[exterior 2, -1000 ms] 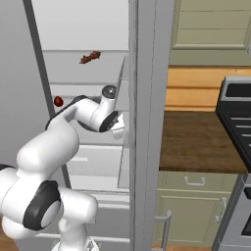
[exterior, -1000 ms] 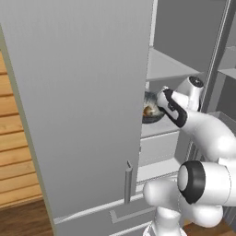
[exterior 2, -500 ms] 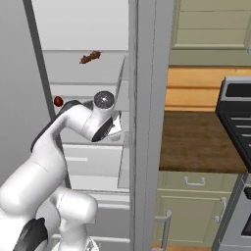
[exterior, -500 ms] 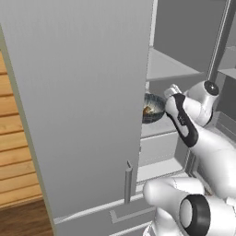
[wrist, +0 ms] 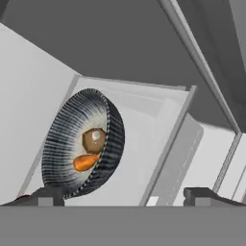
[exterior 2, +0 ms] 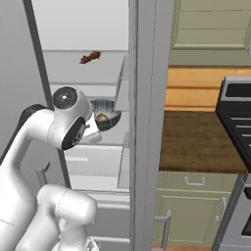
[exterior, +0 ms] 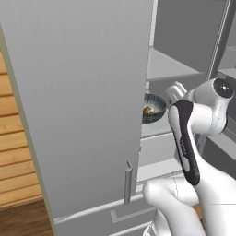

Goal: Pick the chicken drumstick and mushroom from their plates and place them in the bowl. Then put the bowl in the fridge.

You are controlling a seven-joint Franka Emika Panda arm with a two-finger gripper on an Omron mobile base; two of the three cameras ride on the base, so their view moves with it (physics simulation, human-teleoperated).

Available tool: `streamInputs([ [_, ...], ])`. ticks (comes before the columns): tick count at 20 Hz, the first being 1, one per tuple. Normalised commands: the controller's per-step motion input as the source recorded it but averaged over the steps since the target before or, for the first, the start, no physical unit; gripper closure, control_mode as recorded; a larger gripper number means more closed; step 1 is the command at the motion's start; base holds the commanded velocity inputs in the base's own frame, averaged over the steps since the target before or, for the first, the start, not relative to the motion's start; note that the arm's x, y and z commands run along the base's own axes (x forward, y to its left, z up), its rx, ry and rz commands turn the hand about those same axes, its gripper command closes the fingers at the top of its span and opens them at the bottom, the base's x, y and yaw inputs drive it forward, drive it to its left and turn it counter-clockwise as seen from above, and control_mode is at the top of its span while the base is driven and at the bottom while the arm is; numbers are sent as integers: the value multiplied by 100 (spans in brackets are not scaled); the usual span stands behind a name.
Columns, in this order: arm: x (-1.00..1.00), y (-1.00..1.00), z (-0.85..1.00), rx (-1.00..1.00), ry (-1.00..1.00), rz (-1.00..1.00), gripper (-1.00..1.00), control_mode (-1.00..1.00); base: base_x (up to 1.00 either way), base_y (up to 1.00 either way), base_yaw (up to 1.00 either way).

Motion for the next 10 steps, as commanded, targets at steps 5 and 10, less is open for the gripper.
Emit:
streamInputs([
  [5, -79, 15, 58, -5, -12, 2, -100, -100, 0, 0, 0],
  [10, -63, 7, 51, 0, -9, 5, -100, -100, 0, 0, 0],
])
